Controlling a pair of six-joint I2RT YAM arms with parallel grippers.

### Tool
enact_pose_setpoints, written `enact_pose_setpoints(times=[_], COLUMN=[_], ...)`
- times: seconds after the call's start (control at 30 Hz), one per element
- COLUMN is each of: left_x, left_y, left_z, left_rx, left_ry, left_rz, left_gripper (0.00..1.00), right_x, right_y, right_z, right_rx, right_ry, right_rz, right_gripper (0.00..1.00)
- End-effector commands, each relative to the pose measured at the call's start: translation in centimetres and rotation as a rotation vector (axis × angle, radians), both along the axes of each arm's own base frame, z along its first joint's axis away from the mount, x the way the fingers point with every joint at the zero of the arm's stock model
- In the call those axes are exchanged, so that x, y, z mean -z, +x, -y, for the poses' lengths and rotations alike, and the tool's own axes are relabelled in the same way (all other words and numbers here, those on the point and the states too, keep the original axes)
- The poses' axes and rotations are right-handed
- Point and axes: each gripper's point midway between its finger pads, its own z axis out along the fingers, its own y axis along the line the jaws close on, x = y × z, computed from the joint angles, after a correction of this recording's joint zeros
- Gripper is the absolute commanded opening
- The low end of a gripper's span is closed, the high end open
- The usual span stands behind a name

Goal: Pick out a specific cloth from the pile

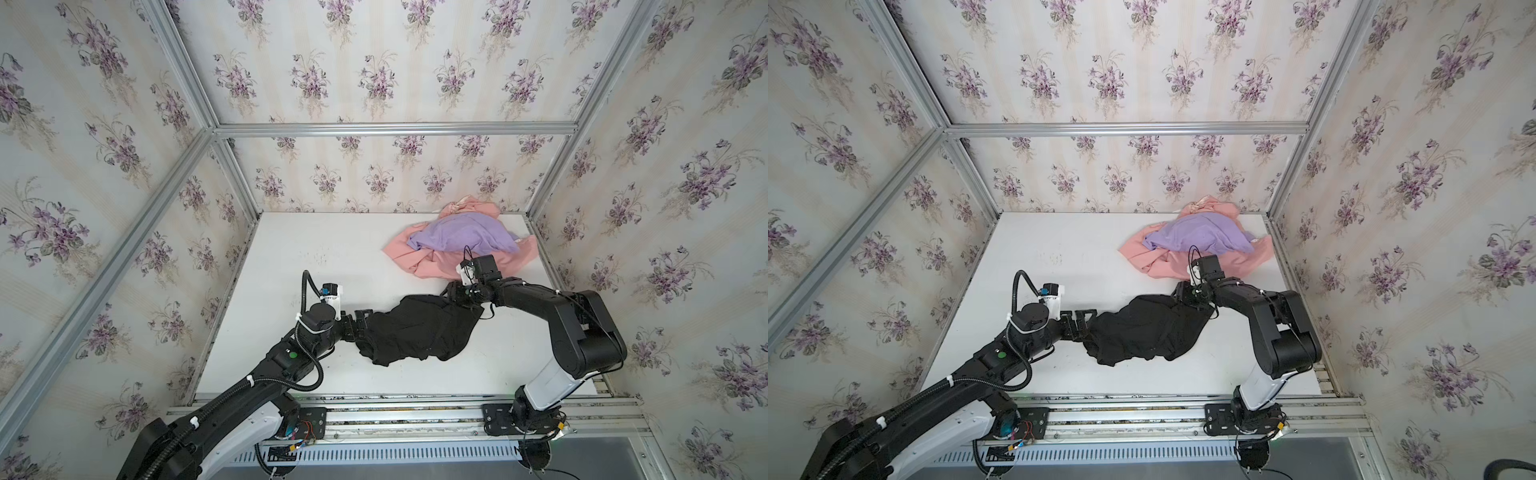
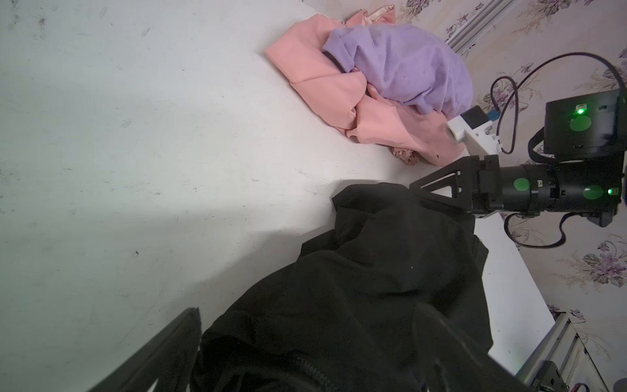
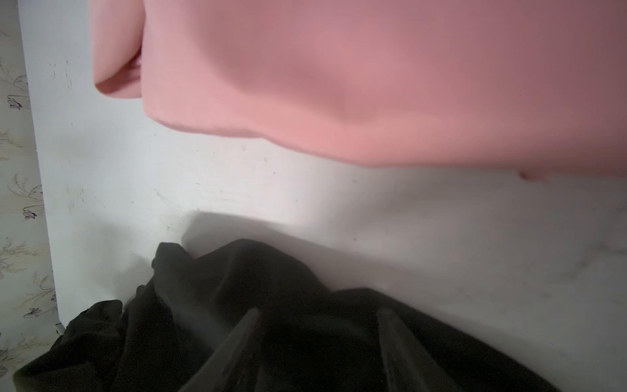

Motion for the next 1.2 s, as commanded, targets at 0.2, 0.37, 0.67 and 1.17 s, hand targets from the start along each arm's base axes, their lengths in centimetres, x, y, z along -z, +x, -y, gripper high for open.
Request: enact_pose_setpoints(times=[0.2, 0.37, 0.67, 1.17], left_x=[-1.2, -1.1, -0.3, 2.0], left_y=[0.0, 0.2, 0.2, -0.7], left_z=[1.9, 2.7, 4.2, 3.4], left_rx=[0.099, 0.132, 0.197, 0.179], left_ry=[-0.034, -0.030, -0.030, -0.010], left_rz=[0.036, 0.017, -0.055, -0.104], left_gripper=[0.99, 0.99, 0.89, 0.88], right_x=[-0.2, -0.5, 0.2, 0.9], right_y=[-2.0, -3.1, -5.0, -8.3], right_z=[-0.6, -1.4, -2.6, -4.7], right_rx=[0.012, -0.001, 0.005, 0.007], right_ry=[0.045, 0.044, 0.049, 0.075], right_rz=[0.003, 0.008, 0.014, -0.007], right_gripper=[0.57, 0.56, 0.55, 0.54])
